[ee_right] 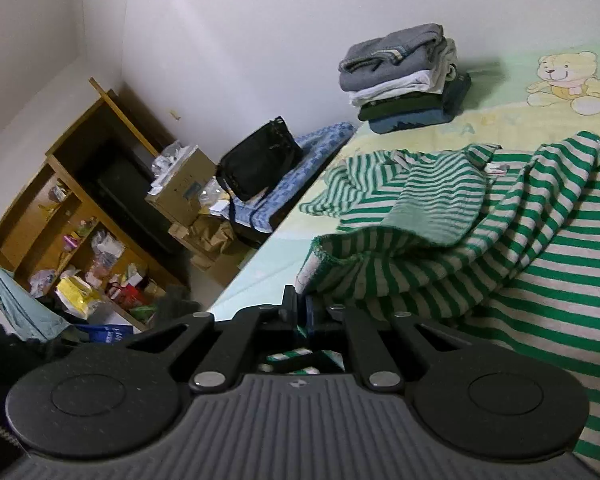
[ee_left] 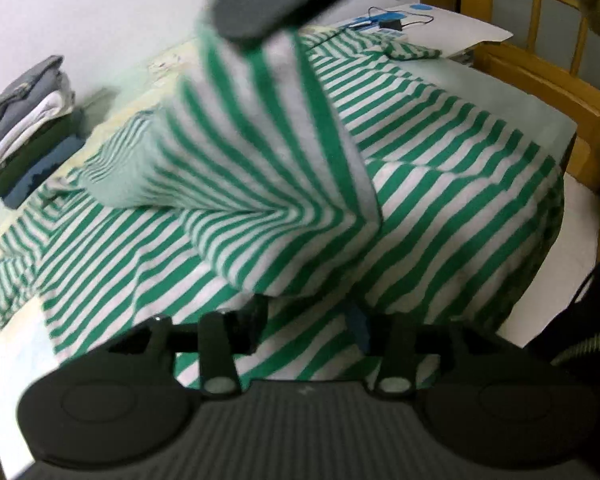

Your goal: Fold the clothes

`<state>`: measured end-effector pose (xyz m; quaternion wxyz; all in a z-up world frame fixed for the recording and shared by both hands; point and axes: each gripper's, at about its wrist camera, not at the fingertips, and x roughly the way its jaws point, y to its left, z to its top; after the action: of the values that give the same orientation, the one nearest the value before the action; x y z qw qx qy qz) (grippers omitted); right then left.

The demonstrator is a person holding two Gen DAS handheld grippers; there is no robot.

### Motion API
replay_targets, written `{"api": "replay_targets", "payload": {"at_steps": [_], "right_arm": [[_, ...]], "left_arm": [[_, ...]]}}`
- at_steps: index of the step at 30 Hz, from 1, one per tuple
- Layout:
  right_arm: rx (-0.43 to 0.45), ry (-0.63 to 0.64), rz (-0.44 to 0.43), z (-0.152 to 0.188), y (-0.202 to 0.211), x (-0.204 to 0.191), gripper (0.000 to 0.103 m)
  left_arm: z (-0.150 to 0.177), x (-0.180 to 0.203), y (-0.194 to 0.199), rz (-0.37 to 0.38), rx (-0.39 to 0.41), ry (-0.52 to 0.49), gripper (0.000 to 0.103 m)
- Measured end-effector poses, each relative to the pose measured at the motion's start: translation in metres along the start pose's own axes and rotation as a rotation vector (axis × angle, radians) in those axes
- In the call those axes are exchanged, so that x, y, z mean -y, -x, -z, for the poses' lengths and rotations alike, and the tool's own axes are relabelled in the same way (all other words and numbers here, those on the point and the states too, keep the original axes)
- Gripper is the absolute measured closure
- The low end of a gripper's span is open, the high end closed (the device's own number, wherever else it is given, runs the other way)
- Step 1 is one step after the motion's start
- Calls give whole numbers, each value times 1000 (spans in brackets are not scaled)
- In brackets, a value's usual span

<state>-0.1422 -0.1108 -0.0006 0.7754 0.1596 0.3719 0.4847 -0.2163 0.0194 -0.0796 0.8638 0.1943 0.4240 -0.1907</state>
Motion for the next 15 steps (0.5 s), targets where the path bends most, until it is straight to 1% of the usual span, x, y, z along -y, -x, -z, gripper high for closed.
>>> {"api": "replay_targets", "payload": {"at_steps": [2, 4, 5, 7, 9, 11, 12, 14, 15], "right_arm": [[17, -16, 1, -2, 1, 4, 98], [35, -31, 3, -3, 3, 9, 98], [51, -42, -2, -6, 5, 11, 98], [113, -73, -35, -15, 14, 17, 98], [157, -67, -50, -24, 22, 17, 98], [189, -50, -53, -31, 27, 16, 98], [195, -43, -48, -34, 26, 16, 98], [197, -50, -48, -37, 22, 17, 98], [193, -59, -50, -37, 19, 19, 98]], "left_arm": [[4, -7, 8, -22, -3, 26, 46], [6, -13, 15, -59, -1, 42, 41], [7, -15, 18, -79, 2, 49, 40], [7, -16, 25, -105, 14, 61, 40], [2, -16, 31, -105, 39, 82, 39], [-8, -13, 37, -91, 85, 95, 36], [-14, -9, 38, -85, 112, 90, 35], [-26, -1, 38, -74, 163, 78, 27], [-32, 3, 34, -78, 177, 65, 26]]}}
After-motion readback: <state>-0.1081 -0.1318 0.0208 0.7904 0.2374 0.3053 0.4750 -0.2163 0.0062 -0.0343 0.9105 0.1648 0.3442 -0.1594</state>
